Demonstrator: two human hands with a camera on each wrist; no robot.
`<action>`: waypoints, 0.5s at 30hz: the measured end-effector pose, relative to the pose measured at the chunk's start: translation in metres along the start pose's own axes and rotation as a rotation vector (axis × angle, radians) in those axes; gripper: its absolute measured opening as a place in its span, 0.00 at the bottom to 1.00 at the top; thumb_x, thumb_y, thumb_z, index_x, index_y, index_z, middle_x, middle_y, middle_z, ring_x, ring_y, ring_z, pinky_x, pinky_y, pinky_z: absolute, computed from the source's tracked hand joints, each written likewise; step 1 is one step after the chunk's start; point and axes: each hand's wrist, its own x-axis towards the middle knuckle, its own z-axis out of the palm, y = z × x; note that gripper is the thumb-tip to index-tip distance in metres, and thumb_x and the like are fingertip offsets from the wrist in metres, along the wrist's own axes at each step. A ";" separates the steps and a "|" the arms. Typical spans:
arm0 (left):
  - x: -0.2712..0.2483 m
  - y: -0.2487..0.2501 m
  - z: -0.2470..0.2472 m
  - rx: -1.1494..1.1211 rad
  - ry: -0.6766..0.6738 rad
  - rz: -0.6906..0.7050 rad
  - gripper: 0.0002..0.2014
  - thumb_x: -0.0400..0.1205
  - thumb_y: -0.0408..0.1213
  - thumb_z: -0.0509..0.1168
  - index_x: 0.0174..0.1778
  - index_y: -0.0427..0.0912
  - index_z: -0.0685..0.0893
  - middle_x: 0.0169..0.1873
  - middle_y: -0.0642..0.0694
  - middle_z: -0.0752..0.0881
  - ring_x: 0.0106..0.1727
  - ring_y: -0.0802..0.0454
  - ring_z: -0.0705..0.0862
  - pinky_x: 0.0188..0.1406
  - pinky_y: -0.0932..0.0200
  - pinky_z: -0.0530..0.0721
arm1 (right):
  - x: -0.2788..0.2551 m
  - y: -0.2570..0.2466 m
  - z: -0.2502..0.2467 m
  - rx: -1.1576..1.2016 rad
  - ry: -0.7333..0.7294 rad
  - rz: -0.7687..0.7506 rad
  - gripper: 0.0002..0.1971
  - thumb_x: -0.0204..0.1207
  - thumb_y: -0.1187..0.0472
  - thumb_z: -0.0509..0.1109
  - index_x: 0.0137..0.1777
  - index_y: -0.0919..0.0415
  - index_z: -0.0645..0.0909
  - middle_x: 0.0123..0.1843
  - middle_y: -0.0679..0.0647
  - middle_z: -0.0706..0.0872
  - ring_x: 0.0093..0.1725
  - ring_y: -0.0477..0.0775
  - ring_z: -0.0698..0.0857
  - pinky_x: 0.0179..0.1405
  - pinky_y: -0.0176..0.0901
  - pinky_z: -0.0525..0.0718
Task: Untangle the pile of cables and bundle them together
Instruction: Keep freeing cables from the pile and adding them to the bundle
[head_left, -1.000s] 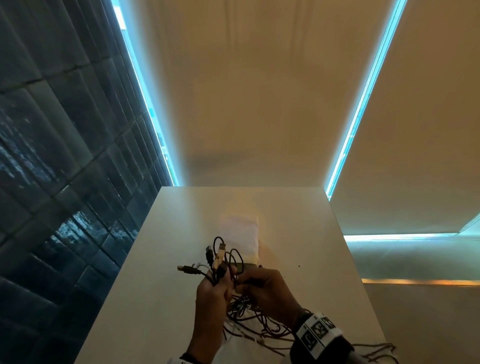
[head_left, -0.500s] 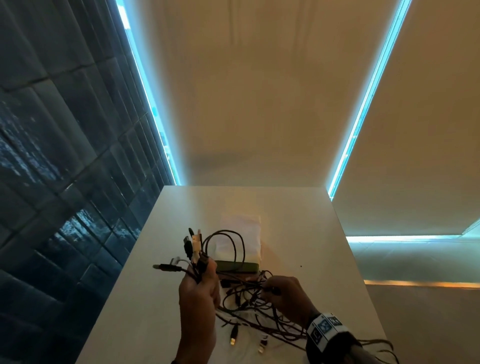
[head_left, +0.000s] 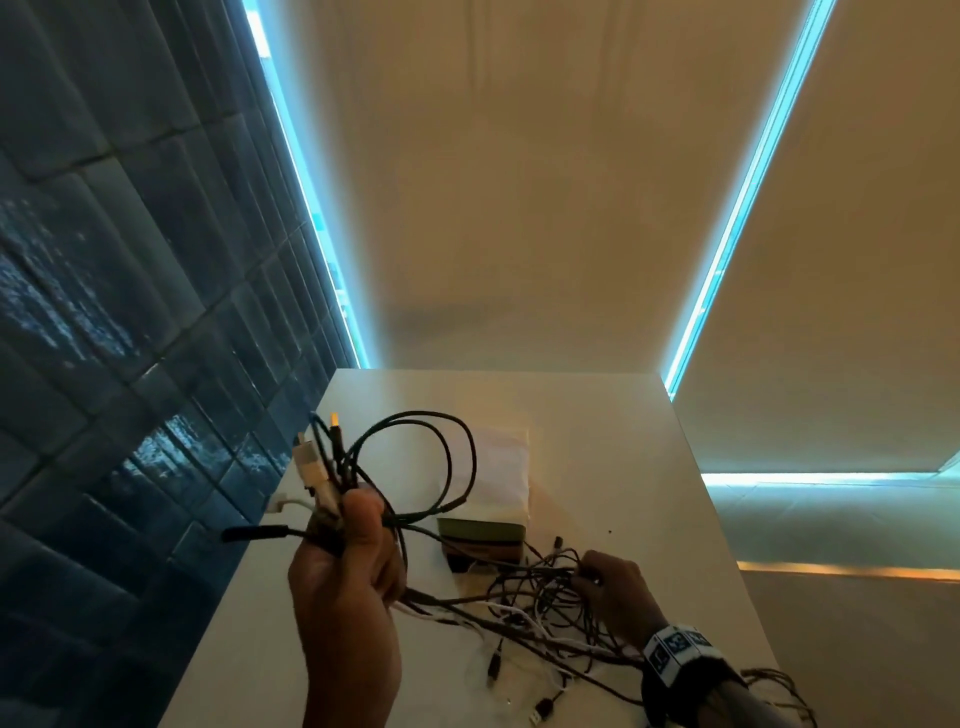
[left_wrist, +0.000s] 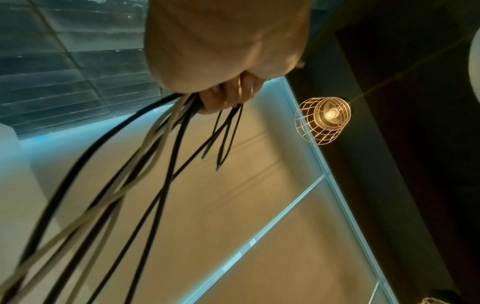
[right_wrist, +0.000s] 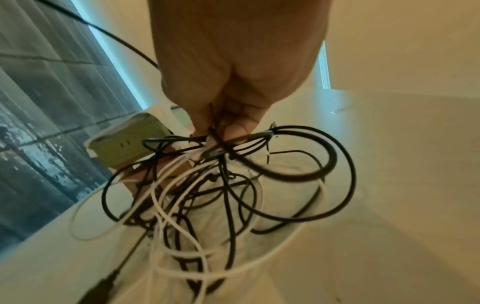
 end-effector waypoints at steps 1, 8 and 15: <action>0.004 -0.001 0.000 0.062 -0.003 0.018 0.11 0.76 0.45 0.62 0.36 0.40 0.77 0.17 0.56 0.64 0.16 0.62 0.59 0.14 0.68 0.56 | 0.002 -0.002 -0.004 0.037 0.008 0.018 0.15 0.74 0.60 0.74 0.30 0.46 0.74 0.28 0.45 0.82 0.29 0.42 0.78 0.32 0.43 0.79; 0.011 -0.042 -0.006 0.477 0.090 -0.095 0.09 0.82 0.38 0.67 0.40 0.37 0.80 0.43 0.13 0.73 0.49 0.10 0.72 0.47 0.17 0.74 | 0.017 -0.063 -0.031 0.309 0.133 0.006 0.11 0.81 0.63 0.68 0.38 0.52 0.85 0.34 0.45 0.90 0.32 0.41 0.85 0.33 0.36 0.80; 0.006 -0.054 -0.007 0.472 0.048 -0.141 0.12 0.82 0.36 0.67 0.47 0.26 0.82 0.21 0.34 0.73 0.24 0.35 0.75 0.23 0.44 0.79 | -0.006 -0.115 -0.079 0.911 0.128 0.028 0.15 0.87 0.60 0.58 0.49 0.71 0.81 0.25 0.59 0.76 0.26 0.57 0.78 0.27 0.43 0.80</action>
